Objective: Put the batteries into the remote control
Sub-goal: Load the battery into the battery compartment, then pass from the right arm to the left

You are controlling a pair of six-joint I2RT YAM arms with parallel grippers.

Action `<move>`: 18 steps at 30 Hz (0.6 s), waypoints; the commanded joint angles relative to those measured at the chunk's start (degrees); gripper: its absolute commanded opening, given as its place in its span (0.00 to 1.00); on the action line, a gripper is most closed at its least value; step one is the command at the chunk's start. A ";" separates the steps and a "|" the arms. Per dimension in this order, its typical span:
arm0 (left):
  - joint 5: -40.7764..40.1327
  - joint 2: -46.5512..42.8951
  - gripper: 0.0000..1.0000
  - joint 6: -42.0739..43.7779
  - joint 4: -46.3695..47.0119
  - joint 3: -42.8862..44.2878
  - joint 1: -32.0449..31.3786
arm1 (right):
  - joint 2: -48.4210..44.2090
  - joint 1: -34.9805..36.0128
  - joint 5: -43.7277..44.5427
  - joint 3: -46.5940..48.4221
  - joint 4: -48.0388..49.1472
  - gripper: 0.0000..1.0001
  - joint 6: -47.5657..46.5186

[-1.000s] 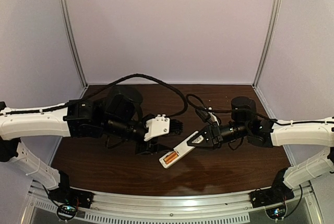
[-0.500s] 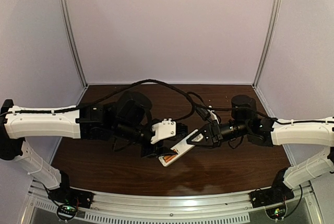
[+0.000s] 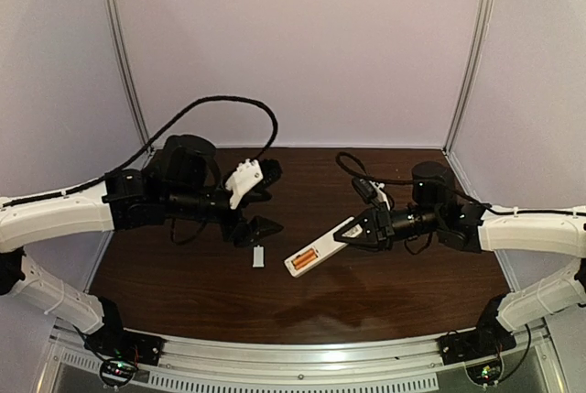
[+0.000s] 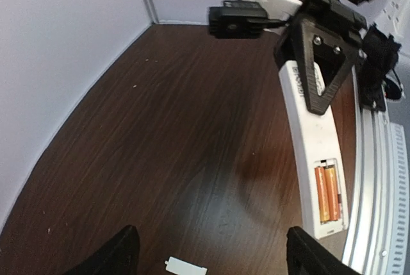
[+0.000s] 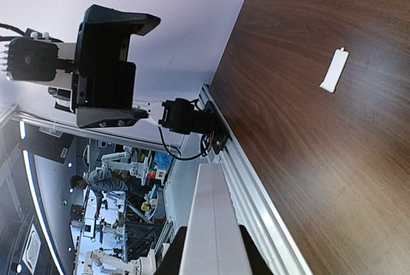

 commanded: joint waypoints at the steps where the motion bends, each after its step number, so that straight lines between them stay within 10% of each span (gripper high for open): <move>1: -4.82 -6.06 0.86 -10.41 2.58 -3.56 3.44 | -1.47 -4.55 0.55 -0.37 -0.97 0.00 -2.62; 5: -3.68 -5.50 0.84 -12.12 -3.44 -5.86 6.32 | -1.22 -7.81 -0.06 -0.95 -2.18 0.00 -4.64; 12: -2.79 6.63 0.46 -11.85 -13.09 -5.59 6.53 | -0.41 -10.86 1.04 -1.83 -5.11 0.00 -8.48; 18: -2.75 11.06 0.47 -9.97 -12.14 -3.41 6.47 | 3.90 -10.94 1.44 -3.99 -0.87 0.00 -8.71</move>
